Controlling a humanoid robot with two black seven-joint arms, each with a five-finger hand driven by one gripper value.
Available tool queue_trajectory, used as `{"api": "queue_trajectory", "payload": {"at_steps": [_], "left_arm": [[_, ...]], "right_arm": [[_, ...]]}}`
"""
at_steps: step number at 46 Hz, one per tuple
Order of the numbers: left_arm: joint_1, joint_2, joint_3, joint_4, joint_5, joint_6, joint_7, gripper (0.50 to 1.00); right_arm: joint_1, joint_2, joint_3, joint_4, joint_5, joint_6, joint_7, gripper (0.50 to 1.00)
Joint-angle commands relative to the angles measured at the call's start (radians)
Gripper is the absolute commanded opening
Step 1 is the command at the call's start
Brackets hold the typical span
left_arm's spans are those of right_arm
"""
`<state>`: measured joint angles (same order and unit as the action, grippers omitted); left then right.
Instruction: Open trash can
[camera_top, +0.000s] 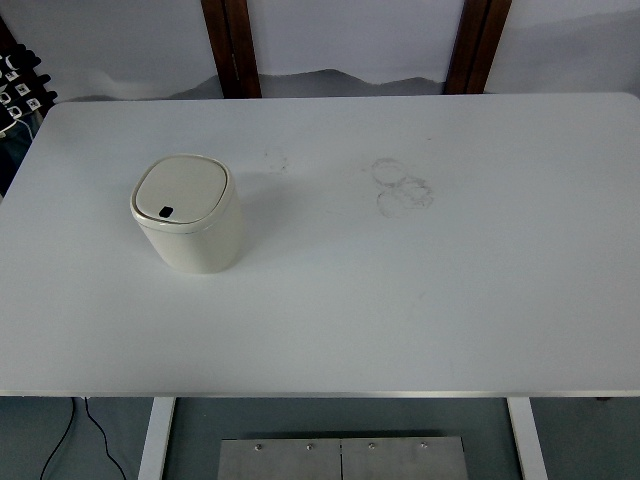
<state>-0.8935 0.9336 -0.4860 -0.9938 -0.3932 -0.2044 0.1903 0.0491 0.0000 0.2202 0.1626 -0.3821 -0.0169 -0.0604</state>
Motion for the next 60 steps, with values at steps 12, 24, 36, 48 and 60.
{"api": "queue_trajectory", "payload": {"at_steps": [12, 24, 36, 48, 60], "left_arm": [[-0.36, 0.013, 0.306, -0.034, 0.008, -0.012, 0.041, 1.0], [-0.41, 0.016, 0.31, -0.036, 0.028, -0.012, 0.043, 1.0], [-0.511, 0.018, 0.345, -0.04, 0.224, -0.079, 0.08, 1.0], [-0.702, 0.007, 0.538, -0.049, 0.344, -0.223, 0.086, 1.0], [-0.896, -0.039, 0.704, -0.051, 0.384, -0.348, 0.086, 1.0]], "right_arm": [[0.0, 0.0, 0.001, 0.0, 0.0, 0.0, 0.001, 0.995], [0.0, 0.0, 0.001, -0.001, 0.0, 0.0, 0.001, 0.995], [0.0, 0.0, -0.001, 0.0, 0.0, 0.0, 0.001, 0.995], [0.0, 0.0, 0.001, 0.0, 0.0, 0.0, 0.001, 0.995], [0.0, 0.0, 0.001, -0.001, 0.0, 0.0, 0.001, 0.995]]}}
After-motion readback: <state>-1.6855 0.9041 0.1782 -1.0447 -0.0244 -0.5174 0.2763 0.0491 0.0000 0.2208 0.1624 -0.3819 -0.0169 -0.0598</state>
